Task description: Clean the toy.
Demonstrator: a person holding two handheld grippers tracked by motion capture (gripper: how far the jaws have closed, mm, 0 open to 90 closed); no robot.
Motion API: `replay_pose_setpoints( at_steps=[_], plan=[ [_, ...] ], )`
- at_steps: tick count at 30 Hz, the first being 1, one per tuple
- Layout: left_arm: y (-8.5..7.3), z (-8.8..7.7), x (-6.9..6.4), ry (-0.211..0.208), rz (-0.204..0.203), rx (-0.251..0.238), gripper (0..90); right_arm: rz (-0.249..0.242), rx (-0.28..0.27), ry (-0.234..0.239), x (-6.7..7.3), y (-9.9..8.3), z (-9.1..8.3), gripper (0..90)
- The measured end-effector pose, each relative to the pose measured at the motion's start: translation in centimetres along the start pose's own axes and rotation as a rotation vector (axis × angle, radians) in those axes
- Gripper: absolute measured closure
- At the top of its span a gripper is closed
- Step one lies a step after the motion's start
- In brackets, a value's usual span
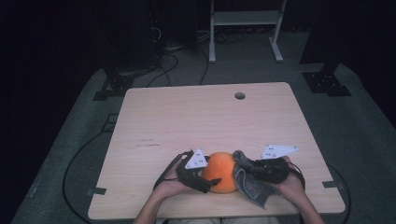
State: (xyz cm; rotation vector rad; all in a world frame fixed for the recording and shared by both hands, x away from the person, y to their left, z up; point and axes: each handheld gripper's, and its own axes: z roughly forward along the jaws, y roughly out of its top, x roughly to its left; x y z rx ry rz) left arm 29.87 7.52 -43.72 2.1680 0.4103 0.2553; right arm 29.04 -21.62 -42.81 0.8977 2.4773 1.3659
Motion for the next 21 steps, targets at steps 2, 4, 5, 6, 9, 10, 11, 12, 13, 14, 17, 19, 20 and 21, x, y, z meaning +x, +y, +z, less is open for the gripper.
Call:
replay_pose_setpoints(
  at_steps=[2, 4, 5, 6, 9, 10, 11, 12, 13, 14, 17, 19, 20, 21],
  plan=[
    [-0.3, -0.1, 0.4, 0.0, -0.011, 0.016, 15.5, 0.022, 0.016, -0.018, -0.6, -0.4, 0.0, 73.9],
    [-0.6, -0.3, 0.8, -0.008, -0.025, 0.024, 15.5, 0.03, 0.032, -0.057, -1.0, -0.9, -0.4, 74.5],
    [-0.7, -0.3, 0.9, -0.01, -0.029, 0.025, 15.5, 0.028, 0.003, -0.045, -0.7, -0.6, -0.7, 74.5],
    [-0.8, -0.3, 1.0, -0.014, -0.031, 0.027, 15.5, 0.017, -0.025, -0.03, -0.3, -0.2, -0.9, 74.4],
    [-0.8, -0.3, 0.9, -0.015, -0.027, 0.023, 15.5, -0.009, -0.068, 0.0, 0.6, 0.5, -0.9, 74.2],
    [-0.7, -0.3, 0.9, -0.016, -0.024, 0.023, 15.5, -0.023, -0.071, 0.011, 1.0, 0.7, -0.7, 74.1],
    [-0.6, -0.4, 0.8, -0.019, -0.022, 0.015, 15.3, -0.039, -0.059, 0.012, 1.3, 0.8, -0.4, 74.0],
    [-0.4, -0.6, 0.6, -0.018, -0.006, -0.018, 14.0, -0.052, -0.043, -0.003, 1.6, 0.8, 0.0, 74.0],
    [-0.3, -0.6, 0.4, -0.012, 0.018, -0.048, 11.4, -0.07, -0.033, -0.027, 1.9, 0.7, 0.3, 74.0],
    [-0.1, -0.7, 0.1, -0.009, 0.041, -0.076, 10.6, -0.072, -0.036, -0.039, 2.0, 0.8, 0.3, 74.0],
    [0.4, -0.3, -0.2, 0.012, 0.053, -0.073, 11.2, -0.07, -0.038, -0.043, 1.8, 0.7, 0.2, 74.0],
    [0.1, -0.1, 0.1, 0.006, 0.032, -0.065, 14.0, -0.034, -0.04, -0.029, 1.1, 0.3, 0.3, 73.7],
    [0.0, -0.1, 0.3, 0.005, 0.018, -0.055, 14.2, -0.014, -0.037, -0.028, 0.7, 0.1, 0.3, 73.4],
    [-0.2, -0.1, 0.5, 0.003, 0.004, -0.046, 14.3, -0.014, -0.037, -0.028, 0.7, 0.1, 0.3, 73.4]
  ],
)
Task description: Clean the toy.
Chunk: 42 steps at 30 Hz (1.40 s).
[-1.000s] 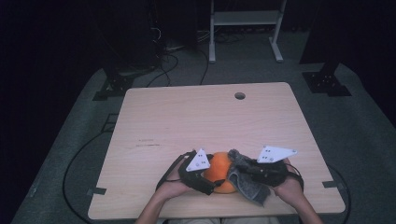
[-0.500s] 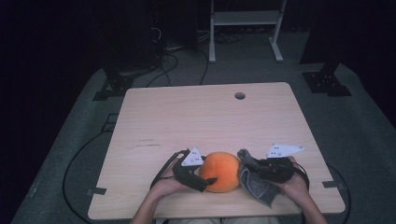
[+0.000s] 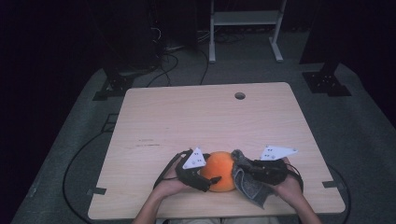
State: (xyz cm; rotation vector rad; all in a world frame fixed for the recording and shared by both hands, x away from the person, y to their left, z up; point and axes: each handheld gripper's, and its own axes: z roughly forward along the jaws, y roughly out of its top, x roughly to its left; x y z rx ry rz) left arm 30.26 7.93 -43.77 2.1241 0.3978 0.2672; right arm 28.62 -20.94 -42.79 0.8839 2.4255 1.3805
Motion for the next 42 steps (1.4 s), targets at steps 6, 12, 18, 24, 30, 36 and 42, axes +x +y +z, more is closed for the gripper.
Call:
replay_pose_setpoints(
  at_steps=[6, 12, 18, 24, 30, 36, 42],
  plan=[
    [-0.7, -0.2, 0.6, -0.014, -0.039, 0.026, 14.5, 0.069, 0.057, -0.026, -1.4, -1.2, 0.0, 73.2],
    [-1.2, -0.3, 1.0, -0.024, -0.049, 0.023, 14.4, 0.041, -0.018, 0.044, -0.3, -0.1, -0.5, 73.1],
    [-1.3, -0.2, 1.0, -0.033, -0.054, 0.017, 14.4, 0.027, 0.031, 0.019, -0.4, -0.9, 0.1, 72.5],
    [-1.3, -0.1, 0.9, -0.032, -0.054, 0.014, 14.2, 0.021, 0.056, -0.018, -0.7, -1.0, -0.3, 73.3],
    [-0.8, 0.2, 0.4, -0.033, -0.026, 0.009, 12.8, 0.012, -0.071, 0.027, 0.5, 1.0, -0.8, 73.3],
    [-0.2, 0.3, 0.4, -0.024, -0.049, -0.006, 2.2, -0.025, 0.003, 0.033, 0.9, 0.3, 0.0, 73.7],
    [-0.5, 1.9, -0.4, -0.015, -0.024, 0.03, 0.0, -0.015, 0.014, 0.027, 0.8, -0.1, -0.1, 73.7]
  ],
)
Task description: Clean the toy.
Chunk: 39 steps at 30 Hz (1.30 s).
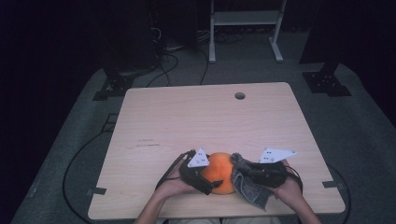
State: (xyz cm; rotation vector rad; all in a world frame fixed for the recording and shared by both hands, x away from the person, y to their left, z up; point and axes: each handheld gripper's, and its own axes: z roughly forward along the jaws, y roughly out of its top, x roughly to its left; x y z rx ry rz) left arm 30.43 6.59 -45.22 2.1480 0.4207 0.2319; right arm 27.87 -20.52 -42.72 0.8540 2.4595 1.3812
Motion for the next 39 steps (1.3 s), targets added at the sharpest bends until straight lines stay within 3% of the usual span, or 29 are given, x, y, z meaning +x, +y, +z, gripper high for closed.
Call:
replay_pose_setpoints(
  at_steps=[2, 3, 5, 6, 8, 10, 11, 12, 14, 15, 17, 19, 21, 25, 32, 35, 39],
  plan=[
    [0.4, -0.7, -0.2, 0.017, 0.029, -0.006, 11.2, 0.009, 0.004, -0.002, -0.1, 0.0, -0.1, 73.8],
    [0.6, -1.0, -0.5, 0.039, 0.055, -0.042, 21.3, 0.017, -0.005, -0.016, -0.3, 0.2, -0.5, 74.1],
    [0.9, -1.3, -1.4, 0.135, 0.142, -0.145, 23.8, 0.015, -0.012, -0.036, -0.3, 0.4, -0.8, 74.3],
    [1.3, -1.3, -1.8, 0.179, 0.157, -0.182, 24.7, 0.01, -0.028, -0.063, -0.4, 0.6, -1.2, 74.4],
    [1.4, -0.8, -1.9, 0.166, 0.149, -0.192, 24.0, 0.02, -0.092, -0.081, -0.5, 1.1, -2.2, 74.4],
    [1.0, 0.8, -2.6, 0.116, 0.206, -0.093, 20.6, 0.024, -0.134, -0.096, -0.4, 1.6, -2.8, 74.3],
    [0.7, 1.1, -3.0, 0.117, 0.226, -0.108, 16.2, 0.024, -0.134, -0.098, -0.5, 1.7, -2.7, 74.3],
    [0.7, 1.0, -3.1, 0.111, 0.22, -0.122, 14.7, 0.025, -0.11, -0.099, -0.5, 1.5, -2.2, 74.3],
    [1.3, 0.3, -2.6, 0.081, 0.166, -0.13, 10.2, 0.014, -0.052, -0.09, -0.4, 0.9, -1.0, 74.6],
    [1.5, -0.2, -2.3, 0.074, 0.132, -0.166, 9.7, 0.021, -0.055, -0.054, -0.1, 0.5, -0.3, 74.9],
    [1.6, -0.9, -1.7, 0.089, 0.075, -0.229, 9.2, 0.004, -0.053, -0.047, 0.4, 0.7, -0.2, 74.9],
    [1.4, -0.7, -1.4, 0.093, 0.077, -0.196, 9.0, -0.068, -0.054, -0.055, 1.8, 1.1, 0.1, 74.7],
    [0.8, -0.2, -1.3, 0.075, 0.077, -0.157, 12.0, -0.073, -0.05, -0.06, 1.9, 1.1, 0.2, 74.7],
    [0.5, -0.3, -0.8, 0.05, 0.047, -0.142, 15.9, -0.022, -0.064, -0.033, 0.5, 0.6, -0.1, 74.5],
    [0.3, -0.6, -0.4, 0.038, 0.038, -0.117, 17.1, 0.05, -0.043, -0.073, -1.2, -0.4, -0.7, 73.9],
    [0.1, -0.8, -0.1, 0.042, 0.031, -0.1, 17.3, 0.04, -0.048, -0.104, -1.1, -0.2, -1.2, 73.7],
    [-0.3, -0.8, 0.5, 0.038, -0.009, -0.097, 17.5, 0.006, -0.106, -0.058, 0.2, 0.8, -1.6, 73.6]
  ],
)
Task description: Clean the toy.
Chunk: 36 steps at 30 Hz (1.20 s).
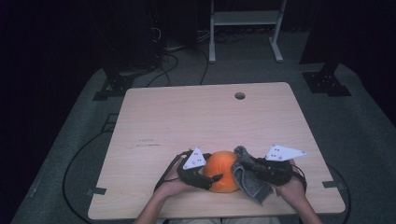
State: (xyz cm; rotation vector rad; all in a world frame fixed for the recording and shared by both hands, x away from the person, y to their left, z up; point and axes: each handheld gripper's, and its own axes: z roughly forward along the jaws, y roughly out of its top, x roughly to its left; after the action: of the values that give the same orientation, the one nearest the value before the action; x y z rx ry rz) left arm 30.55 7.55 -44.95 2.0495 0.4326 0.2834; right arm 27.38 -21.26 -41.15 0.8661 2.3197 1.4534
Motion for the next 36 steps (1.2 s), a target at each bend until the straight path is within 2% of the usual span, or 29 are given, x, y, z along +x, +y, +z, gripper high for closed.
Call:
replay_pose_setpoints(
  at_steps=[1, 3, 4, 5, 7, 8, 10, 12, 13, 14, 18, 22, 26, 28, 30, 32, 33, 35, 36],
  plan=[
    [0.0, 0.0, 0.1, -0.002, -0.005, 0.002, 17.5, -0.013, 0.003, 0.015, 0.3, 0.1, 0.2, 73.5],
    [0.0, -0.1, 0.1, -0.003, -0.012, 0.004, 17.6, -0.043, 0.041, 0.005, 0.6, -0.1, 0.7, 73.3],
    [0.0, -0.1, 0.0, 0.0, -0.004, 0.002, 17.4, -0.031, 0.048, 0.013, 0.4, -0.5, 1.2, 73.6],
    [0.2, -0.2, -0.2, 0.004, 0.017, -0.003, 17.4, -0.031, 0.048, 0.013, 0.4, -0.5, 1.2, 73.6],
    [0.7, -0.4, -0.8, 0.021, 0.086, -0.046, 16.6, -0.037, 0.056, 0.009, 0.4, -0.5, 1.4, 73.7],
    [0.9, -0.4, -1.1, 0.028, 0.109, -0.043, 16.8, -0.04, 0.056, -0.001, 0.5, -0.5, 1.4, 73.6],
    [0.8, -0.2, -1.2, 0.037, 0.118, -0.025, 20.6, -0.04, 0.056, -0.006, 0.6, -0.6, 1.5, 73.2],
    [0.6, -0.1, -0.9, 0.033, 0.087, -0.018, 22.6, -0.021, 0.054, 0.0, 0.1, -0.7, 1.6, 73.2],
    [0.5, -0.2, -0.7, 0.026, 0.07, -0.018, 23.3, 0.023, 0.047, 0.019, -0.6, -0.9, 1.6, 73.4],
    [0.4, -0.2, -0.5, 0.022, 0.059, -0.017, 23.3, 0.023, 0.047, 0.019, -0.6, -0.9, 1.6, 73.4],
    [0.2, -0.3, -0.3, 0.016, 0.038, -0.006, 23.3, 0.072, 0.05, 0.033, -1.8, -1.4, 1.6, 73.5],
    [0.1, -0.4, -0.1, 0.006, 0.023, 0.003, 23.4, 0.065, 0.096, -0.019, -2.3, -2.1, 1.5, 73.5],
    [0.0, -0.5, 0.1, 0.009, 0.019, 0.009, 23.3, 0.084, 0.135, -0.057, -2.9, -2.5, 1.4, 74.0],
    [-0.1, -0.7, 0.3, 0.009, 0.009, 0.008, 23.3, 0.083, 0.127, -0.077, -2.9, -2.3, 1.1, 74.1],
    [-0.2, -0.8, 0.4, 0.006, 0.0, 0.005, 23.2, 0.099, 0.079, -0.059, -2.8, -1.9, 0.8, 74.1],
    [-0.3, -0.8, 0.4, 0.004, -0.001, 0.005, 23.2, 0.111, 0.035, -0.011, -2.4, -1.5, 0.7, 74.0],
    [-0.3, -0.8, 0.4, 0.003, 0.001, 0.005, 23.2, 0.11, 0.031, 0.008, -2.2, -1.5, 0.9, 74.0],
    [-0.3, -0.7, 0.4, 0.003, 0.0, 0.005, 23.2, 0.086, 0.068, -0.01, -2.0, -1.7, 1.6, 74.0],
    [-0.3, -0.7, 0.4, 0.004, -0.001, 0.004, 23.2, 0.102, 0.072, -0.005, -2.2, -1.9, 1.7, 74.0]
  ],
)
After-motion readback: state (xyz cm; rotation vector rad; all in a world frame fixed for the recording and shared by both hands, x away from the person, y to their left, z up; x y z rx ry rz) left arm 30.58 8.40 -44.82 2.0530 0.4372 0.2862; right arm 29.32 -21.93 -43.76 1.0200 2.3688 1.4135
